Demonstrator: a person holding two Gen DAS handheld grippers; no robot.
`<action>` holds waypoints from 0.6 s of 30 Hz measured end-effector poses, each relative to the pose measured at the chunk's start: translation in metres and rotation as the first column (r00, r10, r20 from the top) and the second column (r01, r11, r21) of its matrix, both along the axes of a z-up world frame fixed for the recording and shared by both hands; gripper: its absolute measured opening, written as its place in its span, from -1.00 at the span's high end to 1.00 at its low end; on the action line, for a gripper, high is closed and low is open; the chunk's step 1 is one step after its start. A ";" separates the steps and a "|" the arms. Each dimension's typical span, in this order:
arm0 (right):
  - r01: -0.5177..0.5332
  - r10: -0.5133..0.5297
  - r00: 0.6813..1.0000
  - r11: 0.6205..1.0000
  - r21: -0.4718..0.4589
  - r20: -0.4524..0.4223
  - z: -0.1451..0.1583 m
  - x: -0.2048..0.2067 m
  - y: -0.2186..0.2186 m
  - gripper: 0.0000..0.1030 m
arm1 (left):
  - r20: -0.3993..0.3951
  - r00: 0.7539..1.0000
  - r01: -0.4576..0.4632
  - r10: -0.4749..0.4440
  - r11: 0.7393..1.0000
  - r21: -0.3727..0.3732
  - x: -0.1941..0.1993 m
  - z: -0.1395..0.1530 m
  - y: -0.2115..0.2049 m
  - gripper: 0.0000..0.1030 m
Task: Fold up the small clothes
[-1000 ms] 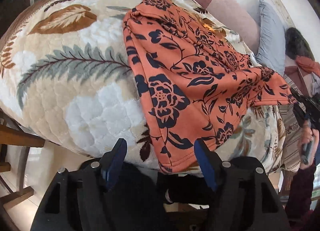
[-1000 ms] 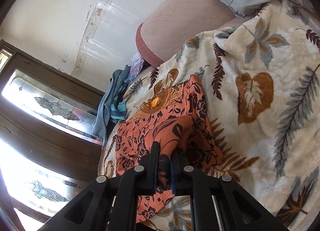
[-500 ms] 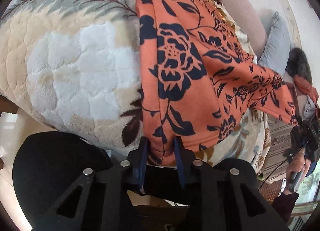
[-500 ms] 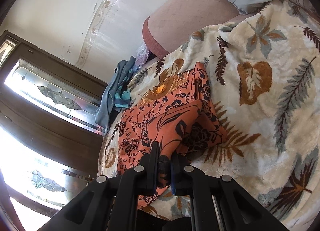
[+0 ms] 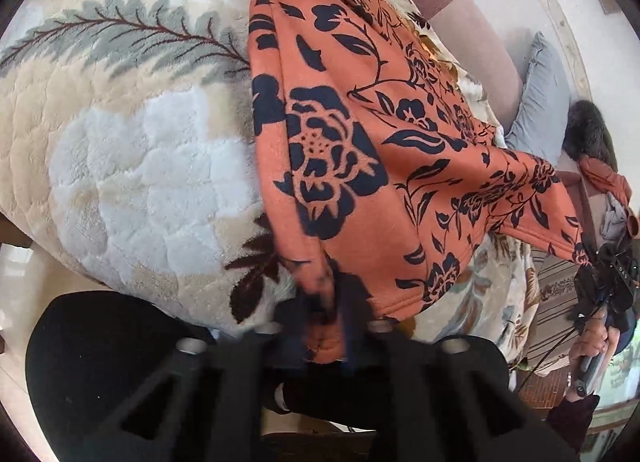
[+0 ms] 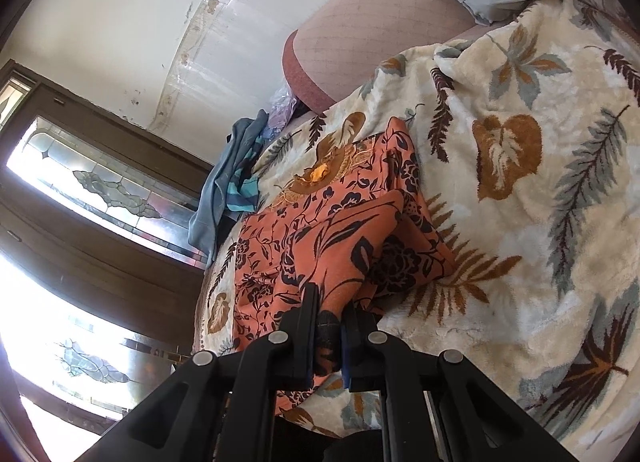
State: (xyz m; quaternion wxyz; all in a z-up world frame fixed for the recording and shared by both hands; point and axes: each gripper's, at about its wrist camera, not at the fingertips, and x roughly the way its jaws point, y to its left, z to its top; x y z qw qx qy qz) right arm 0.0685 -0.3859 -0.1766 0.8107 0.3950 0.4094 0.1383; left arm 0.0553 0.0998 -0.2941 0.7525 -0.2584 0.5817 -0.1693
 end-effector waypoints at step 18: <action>0.028 -0.028 0.996 1.000 0.006 0.080 0.046 0.023 -0.010 0.82 | 0.309 0.949 -0.022 0.061 0.991 -0.129 0.098 0.144 0.051 0.87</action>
